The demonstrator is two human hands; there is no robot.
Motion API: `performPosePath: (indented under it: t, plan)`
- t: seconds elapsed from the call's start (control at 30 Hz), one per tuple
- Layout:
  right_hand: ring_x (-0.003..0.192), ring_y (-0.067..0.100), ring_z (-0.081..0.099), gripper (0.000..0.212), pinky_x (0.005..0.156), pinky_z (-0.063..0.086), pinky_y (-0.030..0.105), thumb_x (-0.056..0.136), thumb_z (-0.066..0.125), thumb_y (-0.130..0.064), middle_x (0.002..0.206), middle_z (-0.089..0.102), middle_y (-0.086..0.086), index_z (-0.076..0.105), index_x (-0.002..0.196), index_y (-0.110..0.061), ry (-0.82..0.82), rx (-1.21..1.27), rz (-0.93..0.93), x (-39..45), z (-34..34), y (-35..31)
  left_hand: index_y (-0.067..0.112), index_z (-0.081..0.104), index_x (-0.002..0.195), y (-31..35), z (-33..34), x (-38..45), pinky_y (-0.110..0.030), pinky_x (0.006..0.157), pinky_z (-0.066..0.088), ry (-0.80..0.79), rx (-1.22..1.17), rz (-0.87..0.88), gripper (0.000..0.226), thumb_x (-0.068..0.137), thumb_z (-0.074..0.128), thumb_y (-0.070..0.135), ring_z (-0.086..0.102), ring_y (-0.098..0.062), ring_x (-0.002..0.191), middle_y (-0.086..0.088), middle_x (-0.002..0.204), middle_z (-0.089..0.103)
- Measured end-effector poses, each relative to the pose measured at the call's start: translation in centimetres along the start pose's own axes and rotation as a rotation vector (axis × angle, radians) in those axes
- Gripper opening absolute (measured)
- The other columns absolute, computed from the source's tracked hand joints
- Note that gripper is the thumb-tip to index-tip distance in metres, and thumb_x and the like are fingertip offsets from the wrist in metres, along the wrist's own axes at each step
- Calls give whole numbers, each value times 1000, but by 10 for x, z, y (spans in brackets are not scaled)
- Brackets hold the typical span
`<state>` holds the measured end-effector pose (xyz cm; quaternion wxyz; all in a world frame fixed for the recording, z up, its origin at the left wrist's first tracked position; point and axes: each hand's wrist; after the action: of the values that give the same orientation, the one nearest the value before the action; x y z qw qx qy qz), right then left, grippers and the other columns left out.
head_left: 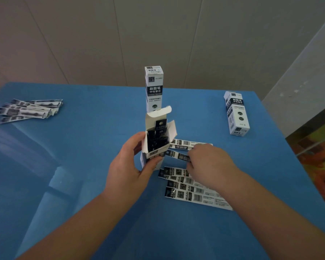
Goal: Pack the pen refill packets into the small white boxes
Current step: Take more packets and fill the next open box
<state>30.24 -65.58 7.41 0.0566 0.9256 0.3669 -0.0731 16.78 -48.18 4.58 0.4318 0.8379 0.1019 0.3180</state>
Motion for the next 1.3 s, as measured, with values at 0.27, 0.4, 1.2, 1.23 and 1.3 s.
performPosePath:
  t: [0.27, 0.4, 1.2, 1.23, 1.3]
  plan:
    - [104, 25, 60, 15, 76, 50, 35, 96, 57, -25, 108, 58, 3, 66, 102, -15, -164, -50, -79, -14, 2, -10, 70, 35, 133, -1, 2, 1, 0, 91, 40, 10, -11, -5, 62, 85, 68, 50, 53, 19, 117, 49, 128, 49]
    - [111, 25, 58, 25, 77, 47, 33, 88, 63, -5, 116, 58, 5, 61, 112, -12, -222, -128, -55, -13, 5, -22, 71, 35, 132, 0, 1, 1, 1, 92, 38, 8, -14, -1, 60, 84, 67, 52, 53, 20, 116, 50, 127, 49]
    - [27, 14, 47, 35, 40, 41, 29, 102, 49, -39, 58, 54, 11, 63, 87, -11, 70, 856, 336, -27, -118, 35, 70, 36, 132, -3, 1, 0, -13, 79, 51, -21, -24, 36, 59, 85, 66, 50, 52, 22, 115, 48, 124, 52]
    - [26, 14, 46, 34, 36, 39, 28, 98, 50, -40, 52, 53, 10, 59, 81, -13, 74, 910, 320, -20, -120, 34, 70, 36, 132, -4, 1, 0, -17, 81, 49, -22, -24, 32, 59, 85, 66, 51, 53, 21, 115, 48, 124, 52]
    - [25, 12, 47, 28, 30, 36, 18, 91, 53, -41, 40, 52, 1, 54, 71, -21, 167, 1028, 237, -6, -129, 27, 70, 36, 131, -3, 1, 0, -15, 85, 49, -24, -24, 30, 59, 84, 67, 52, 54, 20, 114, 47, 123, 53]
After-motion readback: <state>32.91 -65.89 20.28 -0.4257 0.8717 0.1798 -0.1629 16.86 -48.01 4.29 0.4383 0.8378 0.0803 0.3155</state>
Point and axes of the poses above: each hand's wrist, its own x-axis towards the middle knuckle, its own z-axis out of the palm, y = z × x
